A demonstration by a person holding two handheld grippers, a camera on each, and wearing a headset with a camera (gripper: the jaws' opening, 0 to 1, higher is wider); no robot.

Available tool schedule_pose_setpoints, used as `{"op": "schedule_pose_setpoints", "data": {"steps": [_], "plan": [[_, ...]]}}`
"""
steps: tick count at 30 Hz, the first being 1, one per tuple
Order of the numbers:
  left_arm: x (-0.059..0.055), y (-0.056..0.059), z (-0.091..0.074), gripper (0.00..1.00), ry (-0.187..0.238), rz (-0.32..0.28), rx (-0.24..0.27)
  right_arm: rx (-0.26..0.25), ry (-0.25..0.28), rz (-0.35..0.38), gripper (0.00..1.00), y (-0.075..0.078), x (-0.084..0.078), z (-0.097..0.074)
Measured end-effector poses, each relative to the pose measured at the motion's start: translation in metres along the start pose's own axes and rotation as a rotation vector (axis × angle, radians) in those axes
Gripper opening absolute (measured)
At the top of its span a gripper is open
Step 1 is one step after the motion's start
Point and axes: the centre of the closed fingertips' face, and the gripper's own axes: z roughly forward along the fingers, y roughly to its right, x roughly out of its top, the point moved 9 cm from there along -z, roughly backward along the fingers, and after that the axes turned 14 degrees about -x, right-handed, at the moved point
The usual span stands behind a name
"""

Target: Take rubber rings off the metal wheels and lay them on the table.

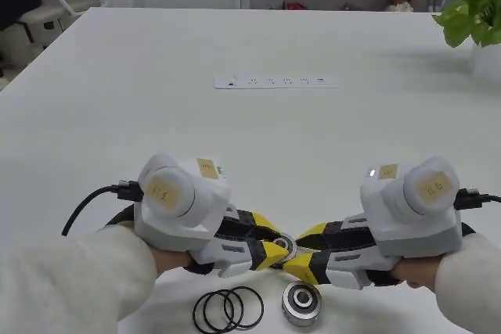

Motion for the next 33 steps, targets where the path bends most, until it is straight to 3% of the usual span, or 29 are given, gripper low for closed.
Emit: {"op": "schedule_pose_setpoints", "data": {"steps": [14, 17, 27, 31, 33], "plan": [[0.000, 0.000, 0.000, 0.15, 0.002, -0.008, 0.004, 0.004, -0.013, -0.063, 0.10, 0.002, -0.004, -0.003], [0.000, 0.000, 0.000, 0.15, 0.003, -0.008, 0.005, -0.007, -0.023, -0.032, 0.02, 0.004, -0.005, -0.003], [-0.001, 0.000, 0.000, 0.14, -0.004, 0.011, 0.008, -0.037, -0.064, 0.091, 0.00, 0.009, -0.005, -0.004], [-0.001, 0.000, -0.001, 0.14, -0.005, 0.013, 0.007, -0.045, -0.058, 0.136, 0.00, 0.013, -0.004, -0.005], [-0.001, 0.001, -0.001, 0.14, -0.005, 0.015, 0.007, -0.048, -0.052, 0.196, 0.00, 0.015, -0.003, -0.006]]}}
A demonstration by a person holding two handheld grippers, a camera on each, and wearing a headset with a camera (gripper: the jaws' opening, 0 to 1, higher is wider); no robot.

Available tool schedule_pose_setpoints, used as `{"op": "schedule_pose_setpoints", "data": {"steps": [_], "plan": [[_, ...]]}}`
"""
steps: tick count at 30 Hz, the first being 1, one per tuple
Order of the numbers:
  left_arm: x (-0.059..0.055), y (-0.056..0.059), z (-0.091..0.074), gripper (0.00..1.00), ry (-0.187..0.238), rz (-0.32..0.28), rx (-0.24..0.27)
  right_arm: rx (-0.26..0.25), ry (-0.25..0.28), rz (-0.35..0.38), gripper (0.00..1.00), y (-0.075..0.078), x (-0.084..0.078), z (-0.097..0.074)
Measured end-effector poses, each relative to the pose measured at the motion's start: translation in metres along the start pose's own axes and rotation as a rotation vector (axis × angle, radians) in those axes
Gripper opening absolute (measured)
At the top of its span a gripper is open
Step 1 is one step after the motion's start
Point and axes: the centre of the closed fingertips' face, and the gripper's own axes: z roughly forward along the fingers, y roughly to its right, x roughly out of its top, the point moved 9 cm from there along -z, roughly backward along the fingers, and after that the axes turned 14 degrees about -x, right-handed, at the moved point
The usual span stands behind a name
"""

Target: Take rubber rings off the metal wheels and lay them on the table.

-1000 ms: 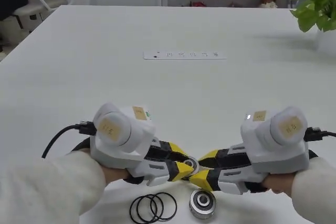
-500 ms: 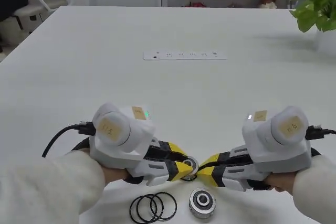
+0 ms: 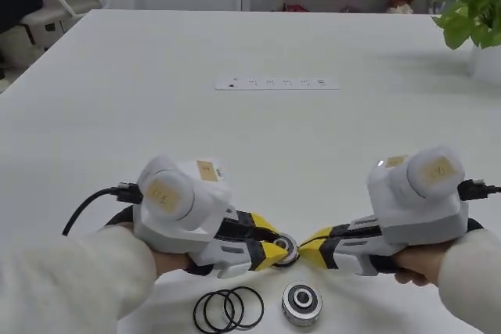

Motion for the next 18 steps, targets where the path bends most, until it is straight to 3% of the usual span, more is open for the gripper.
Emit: {"op": "schedule_pose_setpoints", "data": {"steps": [3, 8, 18], "plan": [[0.000, 0.000, 0.000, 0.14, 0.000, 0.001, 0.000, 0.015, 0.016, 0.059, 0.00, -0.001, 0.004, -0.001], [0.000, 0.001, 0.000, 0.14, -0.010, 0.017, 0.002, 0.003, 0.015, 0.044, 0.00, -0.005, 0.006, -0.001], [0.000, 0.001, 0.000, 0.14, -0.014, 0.023, 0.001, 0.028, 0.031, 0.008, 0.00, -0.014, 0.013, -0.002]]}}
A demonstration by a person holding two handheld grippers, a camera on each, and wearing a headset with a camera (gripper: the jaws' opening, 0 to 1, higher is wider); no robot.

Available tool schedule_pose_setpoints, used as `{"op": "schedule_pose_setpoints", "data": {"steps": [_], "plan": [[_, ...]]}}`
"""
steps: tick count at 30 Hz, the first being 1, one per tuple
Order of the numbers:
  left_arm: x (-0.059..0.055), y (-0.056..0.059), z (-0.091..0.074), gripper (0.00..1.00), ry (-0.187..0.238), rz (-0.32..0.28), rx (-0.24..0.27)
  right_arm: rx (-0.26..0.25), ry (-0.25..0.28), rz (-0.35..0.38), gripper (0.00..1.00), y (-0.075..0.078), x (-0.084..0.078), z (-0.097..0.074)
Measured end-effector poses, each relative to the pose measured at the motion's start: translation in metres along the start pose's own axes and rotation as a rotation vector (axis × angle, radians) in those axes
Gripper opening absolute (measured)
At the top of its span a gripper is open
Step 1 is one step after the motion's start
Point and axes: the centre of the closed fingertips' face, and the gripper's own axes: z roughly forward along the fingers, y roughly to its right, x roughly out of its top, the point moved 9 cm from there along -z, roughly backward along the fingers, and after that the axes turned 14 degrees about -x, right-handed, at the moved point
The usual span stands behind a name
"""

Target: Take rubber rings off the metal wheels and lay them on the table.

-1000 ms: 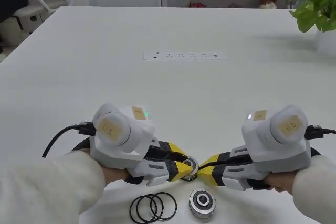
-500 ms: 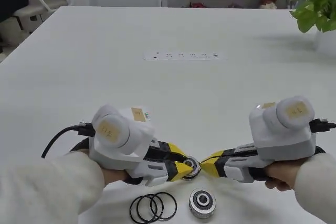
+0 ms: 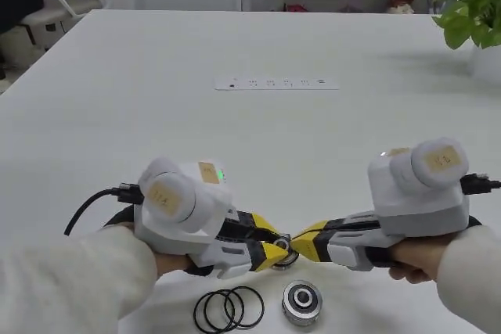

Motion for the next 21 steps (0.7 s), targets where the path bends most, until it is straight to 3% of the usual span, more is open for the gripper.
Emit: {"op": "schedule_pose_setpoints", "data": {"steps": [7, 10, 16, 21], "plan": [[0.000, -0.001, 0.000, 0.14, 0.010, -0.017, -0.001, 0.024, 0.042, -0.013, 0.00, -0.004, 0.009, -0.002], [0.003, -0.001, -0.004, 0.15, -0.023, -0.015, -0.025, 0.022, 0.034, -0.009, 0.00, -0.002, 0.007, -0.003], [0.009, 0.008, -0.014, 0.25, -0.054, 0.016, -0.077, 0.038, 0.045, 0.024, 0.00, -0.003, 0.011, -0.008], [0.020, 0.014, -0.027, 0.36, -0.034, 0.030, -0.101, 0.059, 0.061, 0.049, 0.00, -0.006, 0.016, -0.012]]}}
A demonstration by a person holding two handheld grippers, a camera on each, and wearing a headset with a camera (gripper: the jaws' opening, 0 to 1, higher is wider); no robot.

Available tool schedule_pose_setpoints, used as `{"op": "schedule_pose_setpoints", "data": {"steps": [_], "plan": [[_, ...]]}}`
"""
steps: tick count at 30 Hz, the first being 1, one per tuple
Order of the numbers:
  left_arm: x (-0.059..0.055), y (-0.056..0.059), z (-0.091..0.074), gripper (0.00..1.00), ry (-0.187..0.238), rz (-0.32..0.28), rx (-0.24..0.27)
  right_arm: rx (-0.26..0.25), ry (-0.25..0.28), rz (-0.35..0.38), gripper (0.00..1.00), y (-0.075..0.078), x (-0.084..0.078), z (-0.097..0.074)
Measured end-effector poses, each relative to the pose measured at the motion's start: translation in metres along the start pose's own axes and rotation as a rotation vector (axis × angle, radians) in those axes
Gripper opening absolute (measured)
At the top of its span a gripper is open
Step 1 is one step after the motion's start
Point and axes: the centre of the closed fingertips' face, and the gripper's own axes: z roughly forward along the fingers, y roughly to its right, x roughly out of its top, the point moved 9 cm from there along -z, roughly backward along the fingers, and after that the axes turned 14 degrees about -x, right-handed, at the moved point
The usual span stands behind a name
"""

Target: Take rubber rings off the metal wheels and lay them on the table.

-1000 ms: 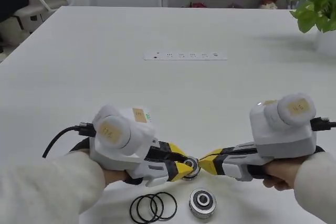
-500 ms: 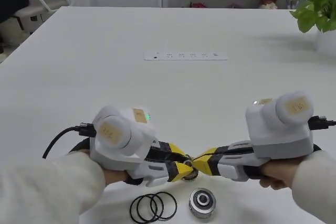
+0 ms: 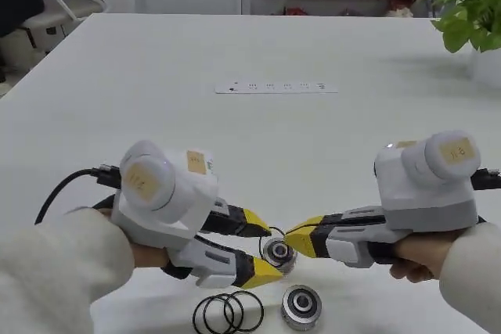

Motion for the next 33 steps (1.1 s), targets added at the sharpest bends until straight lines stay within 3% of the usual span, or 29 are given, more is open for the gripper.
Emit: {"op": "schedule_pose_setpoints", "data": {"steps": [5, 12, 16, 20, 22, 28, 33], "plan": [[0.011, 0.006, -0.019, 0.48, 0.000, 0.008, 0.025, 0.033, 0.009, 0.058, 0.00, -0.004, 0.004, -0.006], [0.015, 0.030, -0.054, 0.55, 0.004, 0.020, 0.067, 0.088, -0.008, 0.098, 0.00, -0.013, 0.003, -0.007], [0.010, 0.044, -0.076, 0.59, 0.002, 0.006, 0.102, 0.132, -0.041, 0.104, 0.00, -0.022, 0.000, -0.006], [0.002, 0.056, -0.097, 0.60, 0.035, -0.031, 0.170, 0.163, -0.084, 0.087, 0.00, -0.029, -0.007, -0.003], [-0.004, 0.060, -0.105, 0.60, 0.030, -0.050, 0.207, 0.174, -0.110, 0.080, 0.00, -0.032, -0.011, -0.001], [-0.016, 0.072, -0.120, 0.62, 0.050, -0.093, 0.263, 0.228, -0.176, 0.062, 0.00, -0.040, -0.020, 0.001], [-0.030, 0.081, -0.128, 0.62, 0.081, -0.133, 0.315, 0.219, -0.214, 0.026, 0.00, -0.041, -0.027, 0.004]]}}
